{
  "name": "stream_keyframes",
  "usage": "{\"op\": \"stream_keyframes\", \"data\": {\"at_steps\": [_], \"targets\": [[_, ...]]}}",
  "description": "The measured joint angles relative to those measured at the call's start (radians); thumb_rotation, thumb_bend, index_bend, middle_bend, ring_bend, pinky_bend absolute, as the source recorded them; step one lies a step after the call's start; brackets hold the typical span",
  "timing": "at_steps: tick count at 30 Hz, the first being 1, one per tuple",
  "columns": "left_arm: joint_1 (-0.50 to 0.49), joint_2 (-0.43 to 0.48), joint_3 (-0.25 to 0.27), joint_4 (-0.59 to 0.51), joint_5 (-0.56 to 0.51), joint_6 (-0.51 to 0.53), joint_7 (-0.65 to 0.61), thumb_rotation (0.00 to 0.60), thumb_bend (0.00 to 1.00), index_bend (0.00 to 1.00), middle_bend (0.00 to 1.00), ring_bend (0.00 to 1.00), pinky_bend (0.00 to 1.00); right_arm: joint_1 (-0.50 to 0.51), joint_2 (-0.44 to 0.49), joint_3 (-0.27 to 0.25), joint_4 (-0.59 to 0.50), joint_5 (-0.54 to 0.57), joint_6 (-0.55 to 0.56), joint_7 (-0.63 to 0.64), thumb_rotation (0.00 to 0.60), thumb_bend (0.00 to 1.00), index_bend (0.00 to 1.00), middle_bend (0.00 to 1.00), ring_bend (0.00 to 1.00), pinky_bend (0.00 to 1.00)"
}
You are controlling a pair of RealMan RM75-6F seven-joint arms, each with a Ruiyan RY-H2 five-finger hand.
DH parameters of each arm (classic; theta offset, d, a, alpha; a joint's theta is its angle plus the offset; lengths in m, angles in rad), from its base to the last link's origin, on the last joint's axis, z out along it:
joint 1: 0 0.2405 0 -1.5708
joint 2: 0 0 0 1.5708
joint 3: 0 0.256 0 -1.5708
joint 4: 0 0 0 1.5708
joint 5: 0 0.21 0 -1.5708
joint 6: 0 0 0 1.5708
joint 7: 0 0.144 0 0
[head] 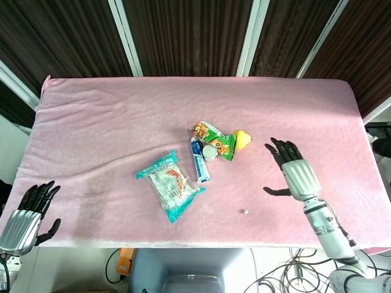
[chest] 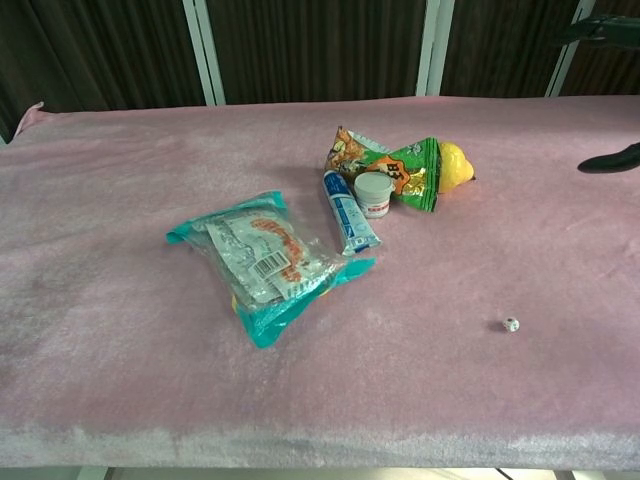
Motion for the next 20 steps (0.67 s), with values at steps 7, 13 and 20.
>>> {"op": "stream_keyframes", "data": {"at_steps": [7,13,20], "targets": [[0.001,-0.004,-0.001,-0.001,0.000,0.001,0.013,0.600,0.40,0.00,0.00,0.00,0.04,-0.206,0.024,-0.118,0.071,-0.145,0.268,-0.021,0.600,0.13,0.00,0.00,0.00,0.00],[0.003,-0.008,-0.005,-0.003,-0.011,0.001,0.027,0.600,0.40,0.00,0.00,0.00,0.04,-0.307,0.013,-0.179,0.154,-0.204,0.346,-0.017,0.600,0.13,0.00,0.00,0.00,0.00],[0.009,-0.009,-0.007,-0.005,-0.014,0.008,0.036,0.600,0.40,0.00,0.00,0.00,0.04,-0.308,0.017,-0.179,0.152,-0.213,0.302,-0.010,0.600,0.13,0.00,0.00,0.00,0.00]]}}
